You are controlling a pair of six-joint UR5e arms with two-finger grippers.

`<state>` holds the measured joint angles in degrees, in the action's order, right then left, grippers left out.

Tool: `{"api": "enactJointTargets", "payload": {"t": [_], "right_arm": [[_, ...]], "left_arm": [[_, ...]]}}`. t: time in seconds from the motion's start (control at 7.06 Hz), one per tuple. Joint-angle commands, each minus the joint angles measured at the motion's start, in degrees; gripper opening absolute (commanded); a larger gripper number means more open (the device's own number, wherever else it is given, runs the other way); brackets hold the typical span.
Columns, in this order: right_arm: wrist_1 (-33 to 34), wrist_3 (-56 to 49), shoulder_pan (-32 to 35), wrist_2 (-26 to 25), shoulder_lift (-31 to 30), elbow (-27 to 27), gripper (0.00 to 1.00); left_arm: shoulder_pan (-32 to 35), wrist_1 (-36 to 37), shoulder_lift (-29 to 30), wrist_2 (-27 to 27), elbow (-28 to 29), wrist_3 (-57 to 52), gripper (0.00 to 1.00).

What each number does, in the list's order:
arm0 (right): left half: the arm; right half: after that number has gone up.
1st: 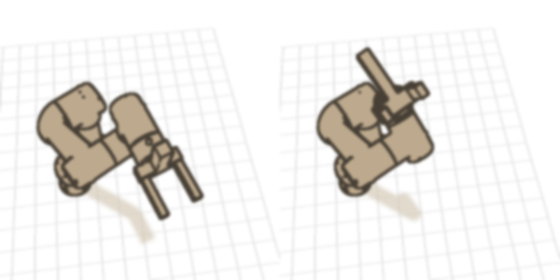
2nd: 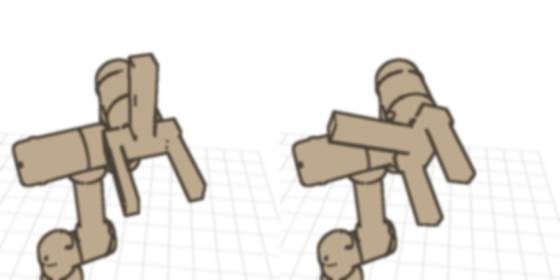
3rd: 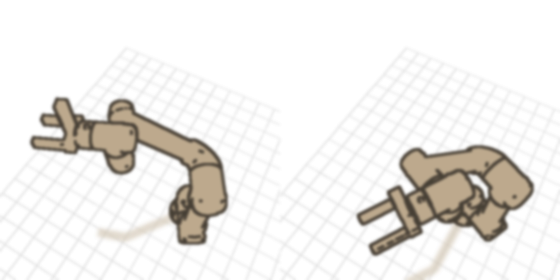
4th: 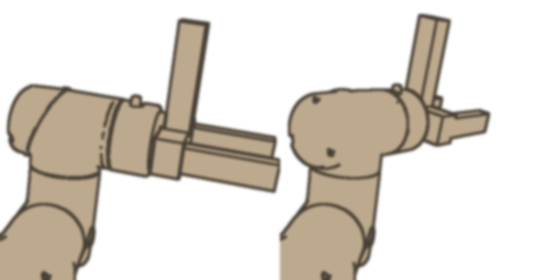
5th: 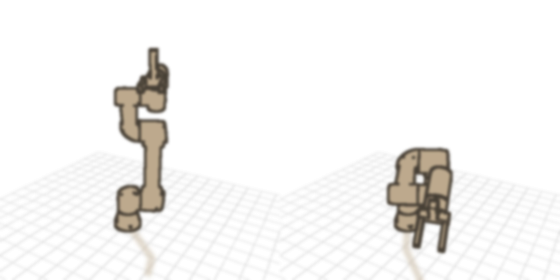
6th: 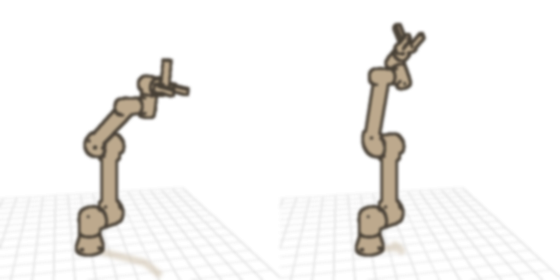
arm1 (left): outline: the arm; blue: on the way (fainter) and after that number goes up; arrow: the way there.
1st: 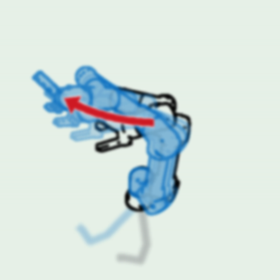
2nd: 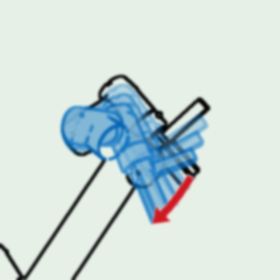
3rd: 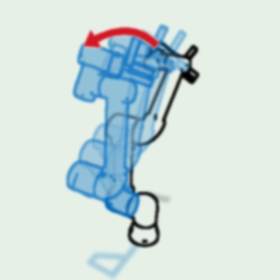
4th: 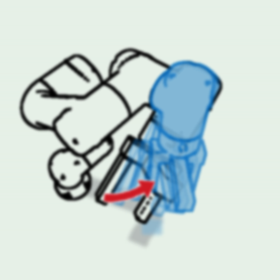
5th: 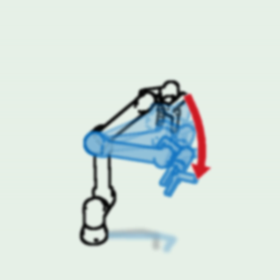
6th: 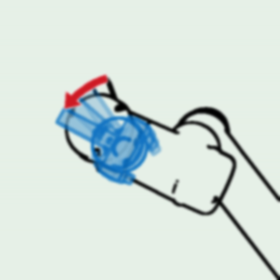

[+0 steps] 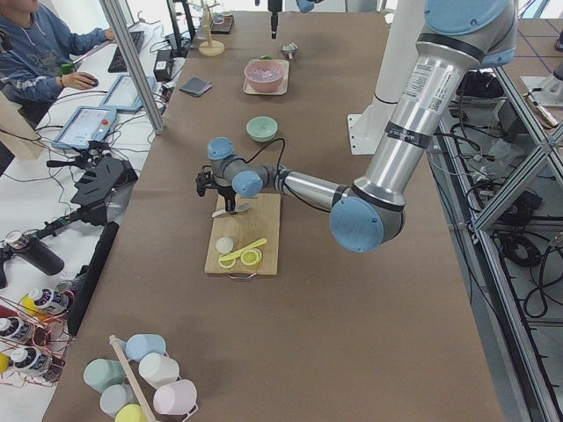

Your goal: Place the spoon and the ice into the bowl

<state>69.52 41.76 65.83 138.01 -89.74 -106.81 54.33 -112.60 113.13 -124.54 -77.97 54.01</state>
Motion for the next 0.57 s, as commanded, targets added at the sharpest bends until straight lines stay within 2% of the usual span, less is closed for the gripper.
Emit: {"api": "enactJointTargets", "payload": {"t": [0.0,0.14,0.28,0.42], "right_arm": [[0.00,0.08,-0.18,-0.02,0.00,-0.24,1.00],[0.00,0.08,-0.18,-0.02,0.00,-0.24,1.00],[-0.09,1.21,-0.53,-0.11,0.35,-0.24,1.00],[-0.09,4.61,-1.75,-1.07,2.27,-0.33,1.00]], "left_arm": [[-0.01,0.10,0.07,0.00,0.01,-0.13,0.00],[0.34,0.63,0.68,-0.87,-1.73,0.13,0.00],[-0.01,0.81,4.34,-2.01,-2.71,2.66,0.00],[-2.71,0.46,8.64,-2.37,-3.24,12.08,0.00]]}}
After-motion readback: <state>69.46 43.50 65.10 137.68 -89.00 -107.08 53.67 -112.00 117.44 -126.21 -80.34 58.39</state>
